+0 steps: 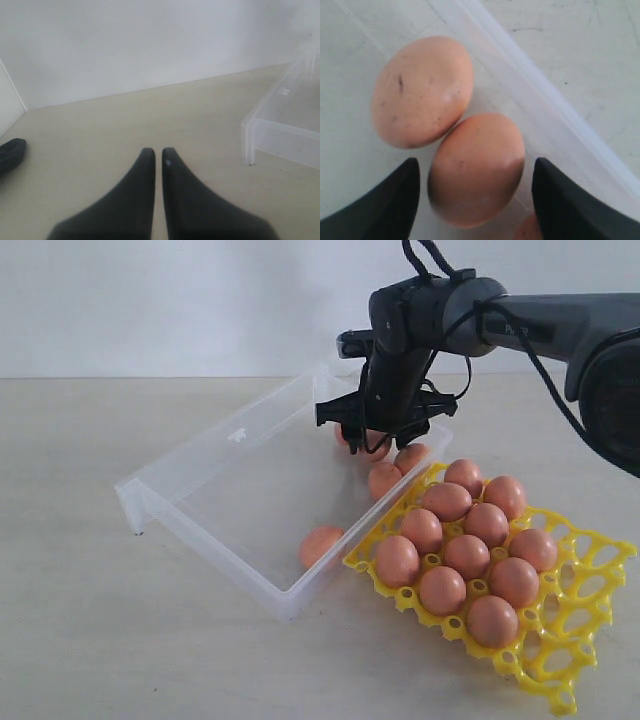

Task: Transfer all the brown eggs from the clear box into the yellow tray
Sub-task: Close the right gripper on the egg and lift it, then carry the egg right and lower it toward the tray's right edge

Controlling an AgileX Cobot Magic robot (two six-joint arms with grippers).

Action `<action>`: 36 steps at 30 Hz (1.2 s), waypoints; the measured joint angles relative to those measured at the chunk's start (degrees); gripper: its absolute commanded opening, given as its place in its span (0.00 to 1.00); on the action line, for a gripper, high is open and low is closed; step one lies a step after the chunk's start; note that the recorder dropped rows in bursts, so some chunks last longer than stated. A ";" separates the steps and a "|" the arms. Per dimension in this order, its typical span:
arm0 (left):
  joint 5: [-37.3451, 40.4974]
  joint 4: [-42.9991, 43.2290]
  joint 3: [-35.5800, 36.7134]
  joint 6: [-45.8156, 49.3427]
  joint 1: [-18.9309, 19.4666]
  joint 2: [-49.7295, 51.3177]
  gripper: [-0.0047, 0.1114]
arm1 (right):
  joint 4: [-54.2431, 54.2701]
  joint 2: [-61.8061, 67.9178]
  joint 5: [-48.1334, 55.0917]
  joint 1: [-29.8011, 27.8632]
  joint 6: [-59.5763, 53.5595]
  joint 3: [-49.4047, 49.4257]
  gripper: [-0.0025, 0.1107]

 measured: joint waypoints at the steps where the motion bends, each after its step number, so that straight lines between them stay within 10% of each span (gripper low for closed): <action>1: 0.00 0.00 0.00 0.00 0.00 0.00 0.08 | 0.00 0.00 -0.42 0.00 0.00 0.00 0.52; 11: 0.00 0.00 0.00 0.00 0.00 0.00 0.08 | 0.51 1.52 -4.00 0.00 3.80 0.00 0.49; 17: 0.00 0.00 0.00 0.00 0.00 0.00 0.08 | 0.37 2.61 -3.88 -0.10 3.96 -0.44 0.02; 36: 0.00 0.00 0.00 0.00 0.00 0.00 0.08 | 1.12 -4.57 -2.32 0.26 -2.17 -0.34 0.02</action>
